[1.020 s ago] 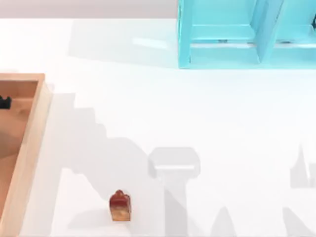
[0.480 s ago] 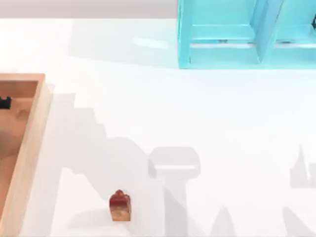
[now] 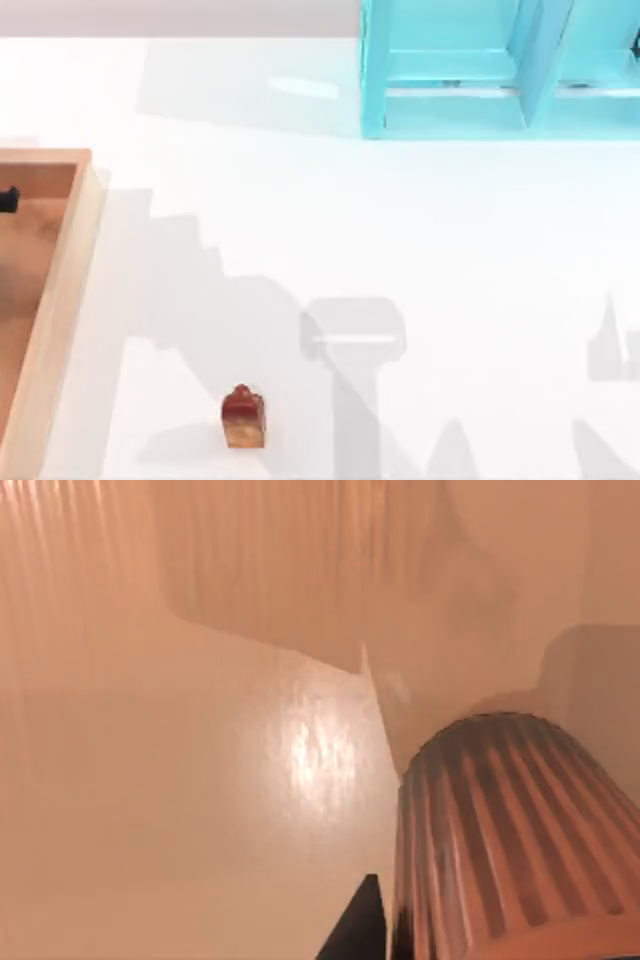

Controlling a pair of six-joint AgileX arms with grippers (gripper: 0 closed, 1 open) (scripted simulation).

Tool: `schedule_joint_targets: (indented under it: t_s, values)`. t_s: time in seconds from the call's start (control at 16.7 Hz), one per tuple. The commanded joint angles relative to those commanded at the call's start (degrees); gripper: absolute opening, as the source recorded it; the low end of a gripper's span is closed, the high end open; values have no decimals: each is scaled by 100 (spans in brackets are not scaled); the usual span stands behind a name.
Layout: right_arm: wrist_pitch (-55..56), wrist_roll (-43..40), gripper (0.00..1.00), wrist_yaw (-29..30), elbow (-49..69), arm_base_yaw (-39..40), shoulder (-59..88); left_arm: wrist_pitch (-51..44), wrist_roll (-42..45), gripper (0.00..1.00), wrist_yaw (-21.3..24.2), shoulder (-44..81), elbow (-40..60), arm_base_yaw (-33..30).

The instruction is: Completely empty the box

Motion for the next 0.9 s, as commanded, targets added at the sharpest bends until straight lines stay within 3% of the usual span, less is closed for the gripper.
schedule_joint_targets:
  t_s: [0.54, 0.9]
  values:
    - [0, 0, 100, 0, 0, 0, 0, -2428, -24, 0, 3, -214, 2160, -22]
    - [0, 0, 100, 0, 0, 0, 0, -2641, -19, 0, 2, -227, 2373, -9]
